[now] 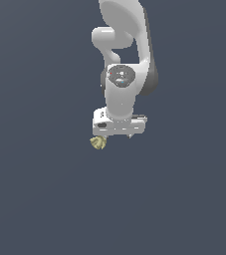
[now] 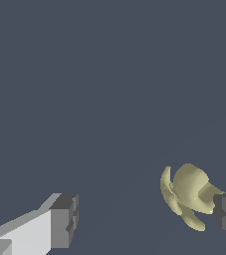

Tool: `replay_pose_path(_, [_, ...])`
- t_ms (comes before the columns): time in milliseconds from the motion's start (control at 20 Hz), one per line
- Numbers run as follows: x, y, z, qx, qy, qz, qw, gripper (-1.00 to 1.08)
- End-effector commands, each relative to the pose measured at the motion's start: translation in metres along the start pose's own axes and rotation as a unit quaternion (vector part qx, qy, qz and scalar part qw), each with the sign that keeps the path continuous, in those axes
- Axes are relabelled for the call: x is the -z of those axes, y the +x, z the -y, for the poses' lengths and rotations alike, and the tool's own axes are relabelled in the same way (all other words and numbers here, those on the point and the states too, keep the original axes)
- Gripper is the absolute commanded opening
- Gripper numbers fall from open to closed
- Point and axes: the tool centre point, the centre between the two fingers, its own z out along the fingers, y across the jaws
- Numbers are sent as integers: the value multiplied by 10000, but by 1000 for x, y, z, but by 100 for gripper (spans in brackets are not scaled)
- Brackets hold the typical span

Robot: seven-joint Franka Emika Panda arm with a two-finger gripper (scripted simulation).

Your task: Pick up the object and move it to a goal position.

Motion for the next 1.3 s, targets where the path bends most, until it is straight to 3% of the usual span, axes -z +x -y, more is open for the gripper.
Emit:
replay_pose_path(0, [0, 0, 0, 0, 0, 0, 10000, 100])
replay_pose_path(400, [17, 9, -17, 40, -34, -223, 9997, 100])
replay_pose_path(700, [18, 9, -18, 16, -34, -232, 9997, 100])
replay_pose_path(1250, [-3, -2, -34, -830, 13, -227, 9963, 100])
